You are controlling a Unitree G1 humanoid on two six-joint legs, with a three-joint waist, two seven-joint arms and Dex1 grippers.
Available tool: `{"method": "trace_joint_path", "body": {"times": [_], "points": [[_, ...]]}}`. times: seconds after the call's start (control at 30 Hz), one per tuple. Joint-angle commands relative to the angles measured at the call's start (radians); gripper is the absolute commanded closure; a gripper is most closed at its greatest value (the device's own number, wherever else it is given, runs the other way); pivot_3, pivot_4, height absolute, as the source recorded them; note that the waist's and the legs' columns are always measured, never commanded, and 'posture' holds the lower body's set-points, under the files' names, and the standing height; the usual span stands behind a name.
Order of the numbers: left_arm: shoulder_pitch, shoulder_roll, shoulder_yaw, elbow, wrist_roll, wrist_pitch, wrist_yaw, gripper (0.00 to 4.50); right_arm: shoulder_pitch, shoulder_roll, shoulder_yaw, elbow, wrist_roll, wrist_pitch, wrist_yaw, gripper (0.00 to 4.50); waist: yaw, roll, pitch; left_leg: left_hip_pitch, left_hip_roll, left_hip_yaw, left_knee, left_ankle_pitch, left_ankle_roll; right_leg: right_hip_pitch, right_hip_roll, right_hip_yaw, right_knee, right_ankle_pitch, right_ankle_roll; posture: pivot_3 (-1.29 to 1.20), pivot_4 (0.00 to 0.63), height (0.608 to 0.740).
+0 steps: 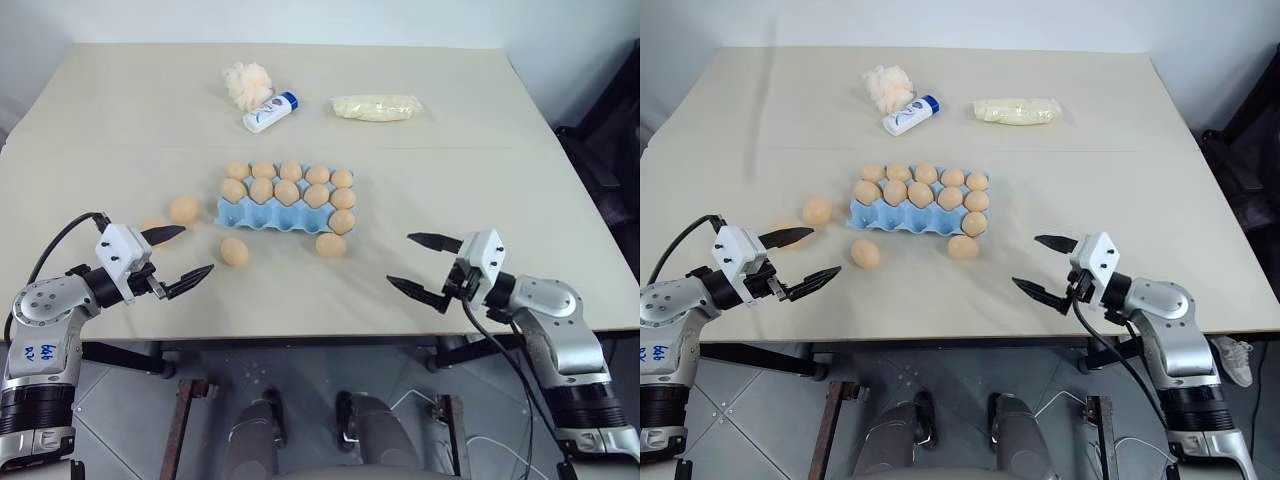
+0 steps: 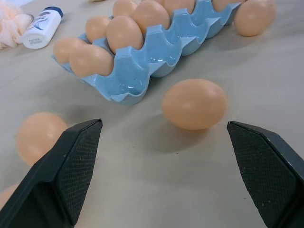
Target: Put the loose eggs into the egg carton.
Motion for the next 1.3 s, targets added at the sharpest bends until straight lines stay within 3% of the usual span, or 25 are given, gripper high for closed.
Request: {"method": "trace_joint_path", "body": {"times": [0.03, 0.2, 0.4, 0.67, 0.93, 1.3], "points": [[-0.006, -0.002, 0.008, -0.025, 0.007, -0.026, 0.015, 0.01, -0.028, 0.003, 0.000, -0.023, 0.003, 0.004, -0.009, 0.00, 0.001, 0.000, 0.000, 0.000, 0.000, 0.000, 0.000, 0.000, 0.000, 0.000, 0.000, 0.000, 0.000, 0.000, 0.000, 0.00, 0.150, 0.740], [0.013, -0.010, 0.030, -0.035, -0.044, 0.019, 0.005, 0.01, -0.094, 0.032, 0.057, -0.007, -0.026, 0.012, -0.005, 0.00, -0.003, 0.000, 0.000, 0.000, 0.000, 0.000, 0.000, 0.000, 0.000, 0.000, 0.000, 0.000, 0.002, 0.000, 0.000, 0.00, 0.150, 0.740], [0.119, 0.021, 0.103, -0.092, -0.144, 0.066, -0.082, 0.01, -0.263, 0.139, 0.195, 0.046, -0.073, 0.099, -0.012, 0.00, -0.026, 0.000, 0.000, 0.000, 0.002, 0.000, 0.004, 0.000, 0.000, 0.000, 0.001, -0.001, 0.006, 0.000, 0.000, 0.00, 0.150, 0.740], [0.206, 0.030, 0.100, -0.124, -0.105, -0.006, -0.117, 0.01, -0.438, 0.248, 0.280, 0.371, -0.173, -0.014, 0.026, 0.00, -0.024, 0.000, 0.000, -0.001, 0.002, 0.000, 0.005, 0.000, 0.000, -0.001, -0.001, -0.001, 0.005, -0.001, -0.003, 0.00, 0.150, 0.740], [0.224, 0.003, 0.096, -0.169, -0.103, -0.008, -0.084, 0.01, -0.448, 0.272, 0.310, 0.525, -0.236, -0.210, 0.092, 0.00, -0.029, 0.000, 0.000, -0.002, 0.001, 0.002, 0.002, 0.000, -0.001, -0.003, 0.000, -0.001, 0.005, 0.000, 0.000, 0.00, 0.150, 0.740], [0.192, 0.000, 0.070, -0.172, -0.105, 0.010, -0.066, 0.01, -0.436, 0.309, 0.313, 0.547, -0.284, -0.236, 0.060, 0.00, -0.031, 0.000, 0.000, -0.001, 0.002, 0.001, 0.005, 0.000, -0.001, -0.003, 0.000, 0.000, 0.008, 0.000, 0.000, 0.00, 0.150, 0.740]]}}
